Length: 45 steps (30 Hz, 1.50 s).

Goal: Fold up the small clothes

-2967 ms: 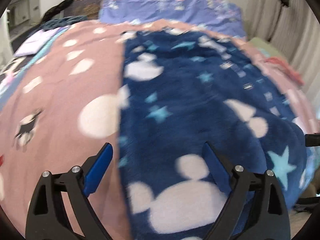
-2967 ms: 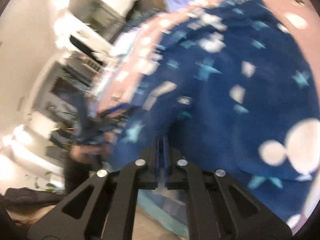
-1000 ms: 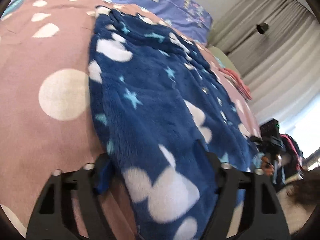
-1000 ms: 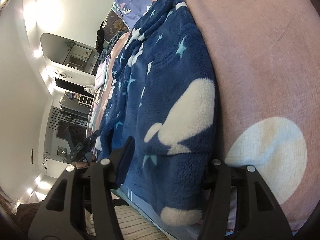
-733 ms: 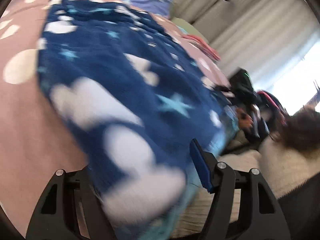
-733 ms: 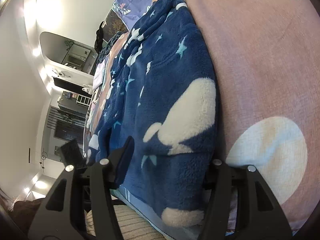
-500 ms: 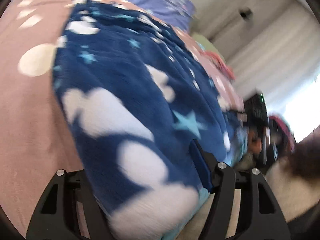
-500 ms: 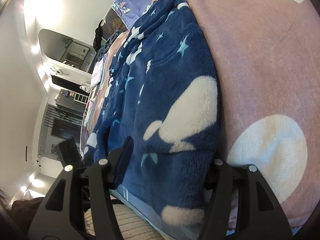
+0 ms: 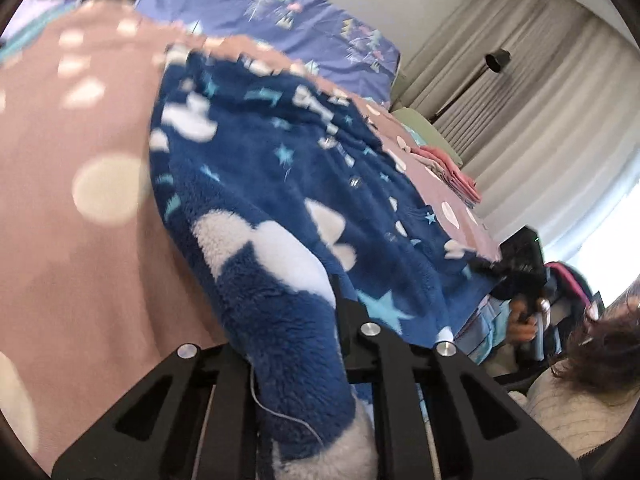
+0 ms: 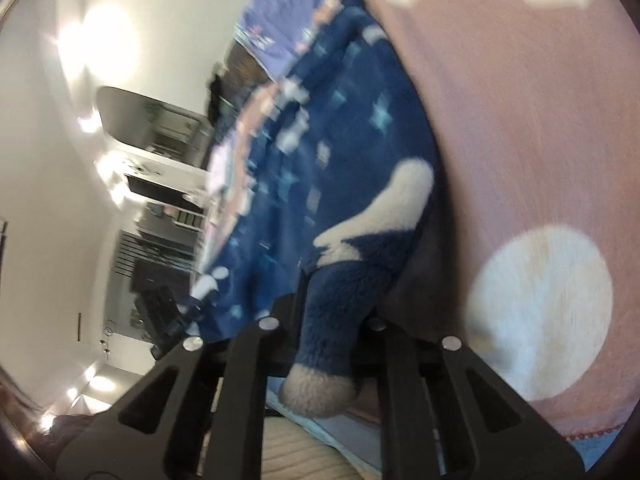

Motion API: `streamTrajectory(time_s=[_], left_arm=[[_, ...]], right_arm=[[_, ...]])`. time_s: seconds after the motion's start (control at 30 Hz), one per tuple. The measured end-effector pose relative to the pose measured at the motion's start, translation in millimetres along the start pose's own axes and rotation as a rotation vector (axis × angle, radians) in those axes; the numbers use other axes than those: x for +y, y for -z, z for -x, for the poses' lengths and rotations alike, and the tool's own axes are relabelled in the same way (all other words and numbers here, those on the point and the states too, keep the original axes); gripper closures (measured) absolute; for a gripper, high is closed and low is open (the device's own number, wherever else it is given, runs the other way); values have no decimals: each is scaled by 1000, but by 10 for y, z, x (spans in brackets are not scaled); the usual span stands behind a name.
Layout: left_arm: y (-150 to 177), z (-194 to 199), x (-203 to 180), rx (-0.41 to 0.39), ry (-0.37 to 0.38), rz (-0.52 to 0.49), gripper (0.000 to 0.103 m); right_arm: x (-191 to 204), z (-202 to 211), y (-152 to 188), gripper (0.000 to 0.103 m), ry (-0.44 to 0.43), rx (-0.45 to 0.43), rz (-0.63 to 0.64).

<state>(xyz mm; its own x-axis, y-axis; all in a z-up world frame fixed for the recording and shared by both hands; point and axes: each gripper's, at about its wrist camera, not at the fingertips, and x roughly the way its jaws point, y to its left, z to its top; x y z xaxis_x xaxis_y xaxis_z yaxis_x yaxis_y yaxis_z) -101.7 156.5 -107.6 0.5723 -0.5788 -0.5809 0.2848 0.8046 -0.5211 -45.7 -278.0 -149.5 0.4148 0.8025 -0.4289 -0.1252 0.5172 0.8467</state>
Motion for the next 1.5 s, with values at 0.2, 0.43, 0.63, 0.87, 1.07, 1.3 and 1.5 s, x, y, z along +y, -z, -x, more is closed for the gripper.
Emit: streamTrajectory(time_s=[0.2,0.43,0.63,0.87,1.07,1.3,1.5], left_arm=[[-349,404,-326,-109,-25,-124,93],[-529,1193,-947,-304,19,-274,93],[-650,1107,-884,-291,-22,-262,92],[-1072,255,-233,-159,-30,-76,92],[-1700,-145,31,-163,-62,-48,92],[-2260,-941,488,-122,-204,-50,89],[-2131,-1616,1055,-10,-230,32,87]], right_arm=[[666,350,-121,94,-141,-104,208],[1372,1115,44,94,-245,-299,433],[1392,1220,-85,92,-97,-382,475],[717,445,-835,92,-8,-307,197],[894,70,-1493,92,59,-330,295],[744,-669,-2276,91,270,-396,336],[-4,-1431,-2540,88,380,-242,226]])
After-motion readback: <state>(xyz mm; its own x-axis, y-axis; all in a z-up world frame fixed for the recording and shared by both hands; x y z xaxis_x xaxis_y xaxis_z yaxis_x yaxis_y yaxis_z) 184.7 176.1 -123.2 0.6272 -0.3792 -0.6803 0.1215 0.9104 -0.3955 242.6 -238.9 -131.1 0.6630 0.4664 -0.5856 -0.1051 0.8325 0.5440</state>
